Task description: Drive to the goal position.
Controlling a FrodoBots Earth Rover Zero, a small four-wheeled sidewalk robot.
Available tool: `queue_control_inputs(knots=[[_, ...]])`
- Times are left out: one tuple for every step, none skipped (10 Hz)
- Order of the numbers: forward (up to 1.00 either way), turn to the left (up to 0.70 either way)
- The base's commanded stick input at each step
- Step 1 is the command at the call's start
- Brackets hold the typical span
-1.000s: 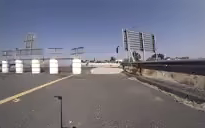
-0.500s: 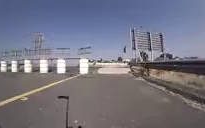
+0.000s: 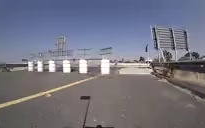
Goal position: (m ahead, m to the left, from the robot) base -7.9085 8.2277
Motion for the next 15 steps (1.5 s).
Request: queue_control_inputs(knots=[[0.0,0.7],[0.0,0.65],[0.0,0.58],[0.0,0.42],[0.0,0.0],[0.1,0.0],[0.13,0.0],[0.07,0.0],[0.0,0.0],[0.0,0.0],[0.0,0.0],[0.0,0.0],[0.08,0.0],[0.21,0.0],[0.7,0.0]])
